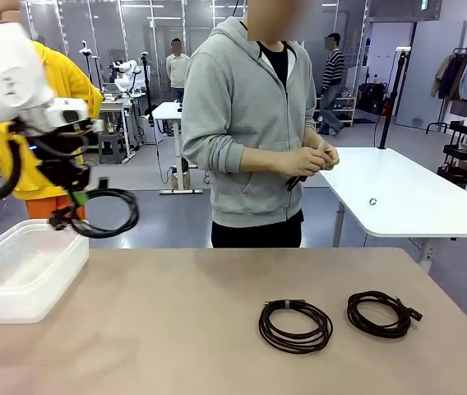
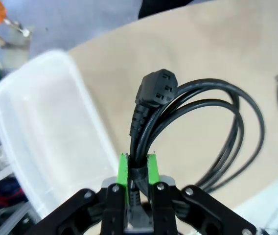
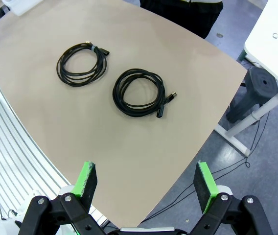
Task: Organize and store the cables.
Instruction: Place the Power Cable into the Organizing box.
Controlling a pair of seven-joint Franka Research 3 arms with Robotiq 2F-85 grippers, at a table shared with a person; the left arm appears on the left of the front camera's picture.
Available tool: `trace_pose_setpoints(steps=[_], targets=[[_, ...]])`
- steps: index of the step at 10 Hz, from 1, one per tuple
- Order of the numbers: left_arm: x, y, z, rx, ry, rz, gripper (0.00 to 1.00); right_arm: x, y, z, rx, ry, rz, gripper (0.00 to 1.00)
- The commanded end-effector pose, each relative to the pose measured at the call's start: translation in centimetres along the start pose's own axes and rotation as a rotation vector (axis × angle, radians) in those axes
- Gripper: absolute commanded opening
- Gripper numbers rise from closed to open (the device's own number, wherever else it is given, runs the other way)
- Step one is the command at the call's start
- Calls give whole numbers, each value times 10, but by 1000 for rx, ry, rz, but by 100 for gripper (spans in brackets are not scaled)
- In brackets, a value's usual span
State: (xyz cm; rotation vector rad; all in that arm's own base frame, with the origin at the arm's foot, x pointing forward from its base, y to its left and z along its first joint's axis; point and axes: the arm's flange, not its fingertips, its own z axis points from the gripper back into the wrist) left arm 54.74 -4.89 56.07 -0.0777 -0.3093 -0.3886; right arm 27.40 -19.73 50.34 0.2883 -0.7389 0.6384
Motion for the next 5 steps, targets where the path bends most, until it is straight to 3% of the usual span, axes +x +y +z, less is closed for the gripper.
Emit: trace_pose_setpoints(steps=[1,3,5], targets=[[-34,34,1,-33,-81,38,18,-2,0,1,9,-8,14,100],[-46,64,3,-35,-78,74,18,-2,0,1,9,-8,14,100],[-50,67,2,-18,-41,84,18,-2,0,1,9,-8,14,100]])
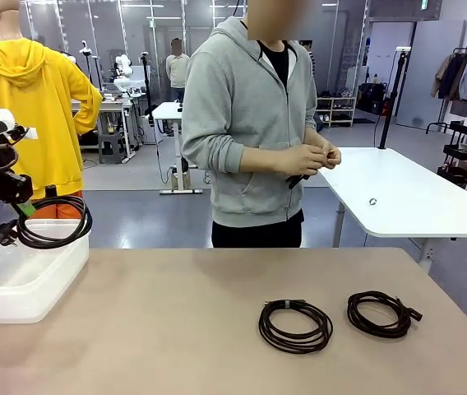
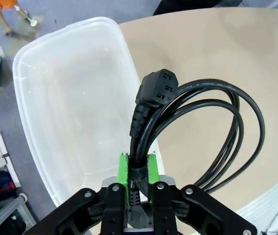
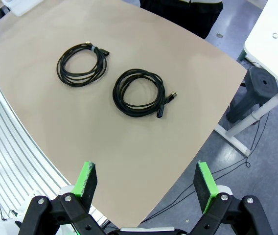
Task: Organize and store the cables.
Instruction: Place the Power Cable into the Organizing box.
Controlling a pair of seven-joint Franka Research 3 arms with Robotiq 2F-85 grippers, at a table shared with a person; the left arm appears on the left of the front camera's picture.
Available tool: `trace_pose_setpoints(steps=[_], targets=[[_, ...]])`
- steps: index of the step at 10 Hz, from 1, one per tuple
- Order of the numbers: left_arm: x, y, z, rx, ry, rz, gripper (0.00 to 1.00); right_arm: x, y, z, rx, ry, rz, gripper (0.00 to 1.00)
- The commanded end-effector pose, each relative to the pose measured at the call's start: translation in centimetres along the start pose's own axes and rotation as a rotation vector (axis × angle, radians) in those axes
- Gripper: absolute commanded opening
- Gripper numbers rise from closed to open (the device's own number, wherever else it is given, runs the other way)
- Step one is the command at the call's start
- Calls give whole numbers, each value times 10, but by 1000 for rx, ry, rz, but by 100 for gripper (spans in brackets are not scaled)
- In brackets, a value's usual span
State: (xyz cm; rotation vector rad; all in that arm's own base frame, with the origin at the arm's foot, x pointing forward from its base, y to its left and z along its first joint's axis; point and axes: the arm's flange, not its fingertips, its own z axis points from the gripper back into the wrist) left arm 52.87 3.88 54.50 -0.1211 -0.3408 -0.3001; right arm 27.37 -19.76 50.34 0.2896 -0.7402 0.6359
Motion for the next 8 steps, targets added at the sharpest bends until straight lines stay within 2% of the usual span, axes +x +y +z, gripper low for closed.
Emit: trace_pose_setpoints(steps=[1,4,7,8], targets=[[3,-7,0,3,0,-7,18,-2,0,1,9,-6,16,100],[2,-5,-2,-2,2,-9,18,-2,0,1,9,-6,16,100],[13,55,-22,6,-5,-88,18,-2,0,1,9,-6,16,100],[15,72,-32,3,-20,-70,18,-2,0,1,9,-6,16,100]])
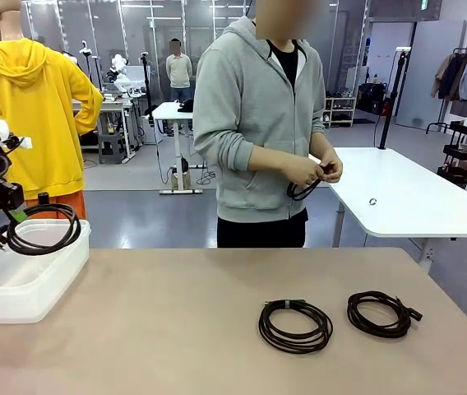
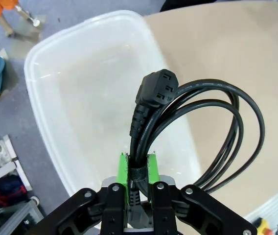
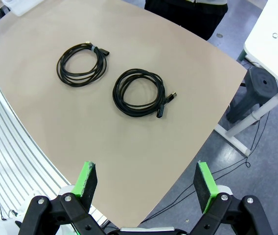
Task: Organize and store the cables.
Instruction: Place the Power Cable into the Organizing box.
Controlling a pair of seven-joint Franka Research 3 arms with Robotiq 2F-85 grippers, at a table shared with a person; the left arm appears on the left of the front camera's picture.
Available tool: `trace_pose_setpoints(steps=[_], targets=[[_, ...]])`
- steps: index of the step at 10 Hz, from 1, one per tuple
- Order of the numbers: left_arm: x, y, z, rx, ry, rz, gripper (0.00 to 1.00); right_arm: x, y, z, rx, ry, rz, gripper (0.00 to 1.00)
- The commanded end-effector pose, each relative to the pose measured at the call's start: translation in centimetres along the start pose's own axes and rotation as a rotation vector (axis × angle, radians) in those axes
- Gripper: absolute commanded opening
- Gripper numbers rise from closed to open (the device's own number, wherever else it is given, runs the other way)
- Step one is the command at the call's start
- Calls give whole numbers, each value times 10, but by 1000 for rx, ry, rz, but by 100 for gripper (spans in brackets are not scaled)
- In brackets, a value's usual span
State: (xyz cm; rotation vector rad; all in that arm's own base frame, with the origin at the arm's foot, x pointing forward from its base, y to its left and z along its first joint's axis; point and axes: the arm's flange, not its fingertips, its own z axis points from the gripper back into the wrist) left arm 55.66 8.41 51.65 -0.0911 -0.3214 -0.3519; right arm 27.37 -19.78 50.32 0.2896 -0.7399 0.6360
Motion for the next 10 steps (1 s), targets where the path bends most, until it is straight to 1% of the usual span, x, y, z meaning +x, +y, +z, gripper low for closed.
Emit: trace_pose_setpoints(steps=[1,2,3,4,5,6,7,8,10], targets=[[11,34,-16,7,-37,-1,18,-2,0,1,9,-6,16,100],[11,48,-26,30,-36,10,18,-2,0,1,9,-6,16,100],[13,60,-38,8,-36,24,18,-2,0,1,9,-6,16,100],[16,68,-51,41,-11,38,18,-2,0,1,9,-6,16,100],[18,70,-64,20,23,45,18,-2,0,1,9,-6,16,100],[20,71,-79,47,63,58,18,-2,0,1,9,-6,16,100],[22,68,-93,0,100,51,18,-2,0,1,9,-6,16,100],[27,68,-110,10,138,57,18,-2,0,1,9,-6,16,100],[28,65,-119,7,179,55,18,-2,0,1,9,-6,16,100]])
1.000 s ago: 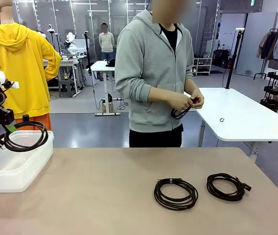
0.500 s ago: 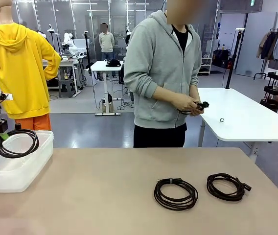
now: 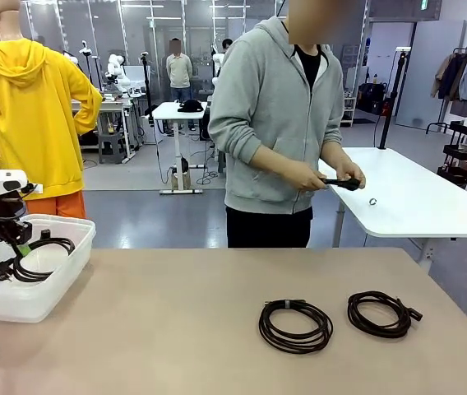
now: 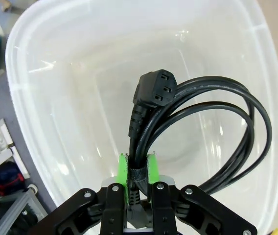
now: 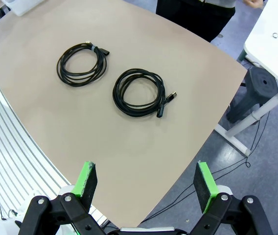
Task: Organize and store the cables.
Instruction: Place the Power Cable into the Organizing box.
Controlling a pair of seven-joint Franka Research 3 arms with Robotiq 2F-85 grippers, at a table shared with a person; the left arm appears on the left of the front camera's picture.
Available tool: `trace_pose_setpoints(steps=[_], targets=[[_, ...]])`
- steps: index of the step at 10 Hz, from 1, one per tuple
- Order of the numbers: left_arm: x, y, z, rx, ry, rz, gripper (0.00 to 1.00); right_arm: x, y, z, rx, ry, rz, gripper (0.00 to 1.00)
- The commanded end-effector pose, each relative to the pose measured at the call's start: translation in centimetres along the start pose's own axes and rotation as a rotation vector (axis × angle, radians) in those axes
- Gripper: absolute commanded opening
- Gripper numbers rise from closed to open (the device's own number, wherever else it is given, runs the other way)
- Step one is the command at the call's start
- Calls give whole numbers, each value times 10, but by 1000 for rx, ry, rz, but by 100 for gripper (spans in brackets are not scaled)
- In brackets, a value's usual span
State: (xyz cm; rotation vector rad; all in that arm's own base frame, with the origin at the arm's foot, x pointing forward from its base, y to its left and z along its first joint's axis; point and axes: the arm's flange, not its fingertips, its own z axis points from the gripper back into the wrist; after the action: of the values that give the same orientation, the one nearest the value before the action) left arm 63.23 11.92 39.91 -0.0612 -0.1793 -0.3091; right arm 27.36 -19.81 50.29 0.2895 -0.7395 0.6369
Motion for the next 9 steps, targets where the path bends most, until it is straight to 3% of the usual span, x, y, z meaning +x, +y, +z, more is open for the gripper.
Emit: trace_pose_setpoints(steps=[1,5,6,9], targets=[[8,1,9,15,57,14,35,-1,0,1,8,-7,16,100],[5,4,15,33,48,11,92,-1,0,1,8,-7,16,100],[3,5,17,34,40,13,100,-1,0,1,8,-7,16,100],[-1,4,23,14,2,14,100,-1,0,1,8,-7,16,100]])
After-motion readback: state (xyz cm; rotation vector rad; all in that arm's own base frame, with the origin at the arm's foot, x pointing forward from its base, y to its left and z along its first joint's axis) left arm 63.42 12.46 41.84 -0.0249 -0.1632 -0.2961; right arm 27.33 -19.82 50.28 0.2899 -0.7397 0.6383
